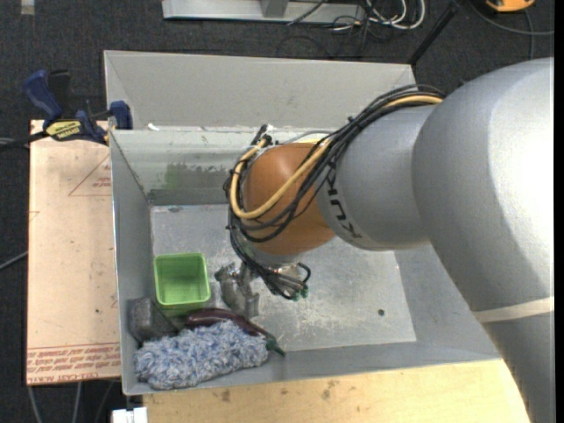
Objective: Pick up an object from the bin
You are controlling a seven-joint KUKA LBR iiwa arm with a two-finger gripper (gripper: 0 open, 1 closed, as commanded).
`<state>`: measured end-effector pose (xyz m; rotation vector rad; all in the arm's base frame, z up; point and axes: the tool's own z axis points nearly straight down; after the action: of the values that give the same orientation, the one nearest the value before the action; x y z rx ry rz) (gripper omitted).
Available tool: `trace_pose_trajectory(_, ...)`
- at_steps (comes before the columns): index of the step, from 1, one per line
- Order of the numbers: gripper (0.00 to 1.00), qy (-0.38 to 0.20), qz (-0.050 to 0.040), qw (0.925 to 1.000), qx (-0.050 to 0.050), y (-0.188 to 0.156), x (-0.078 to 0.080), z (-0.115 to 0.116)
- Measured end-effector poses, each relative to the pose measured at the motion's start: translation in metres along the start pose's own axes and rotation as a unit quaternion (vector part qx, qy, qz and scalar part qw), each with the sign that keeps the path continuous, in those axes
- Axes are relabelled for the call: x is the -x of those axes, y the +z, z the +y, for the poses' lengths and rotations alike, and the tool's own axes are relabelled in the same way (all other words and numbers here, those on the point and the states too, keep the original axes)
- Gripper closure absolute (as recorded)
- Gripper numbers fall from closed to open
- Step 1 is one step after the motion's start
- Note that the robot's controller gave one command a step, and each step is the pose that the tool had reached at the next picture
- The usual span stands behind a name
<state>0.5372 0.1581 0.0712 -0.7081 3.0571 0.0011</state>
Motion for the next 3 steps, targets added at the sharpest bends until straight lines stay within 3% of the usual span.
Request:
trace_pose_trajectory(1,0.00,0.173,0.0005,0.9850,-0.001,-0.021,-0.023,0.001)
trace_pose_trajectory(2,0.00,0.172,0.0011,0.9850,0.000,-0.020,-0.023,0.002)
trace_pose_trajectory(3,0.00,0.135,0.0034,0.9908,0.000,-0.055,0.001,0.012)
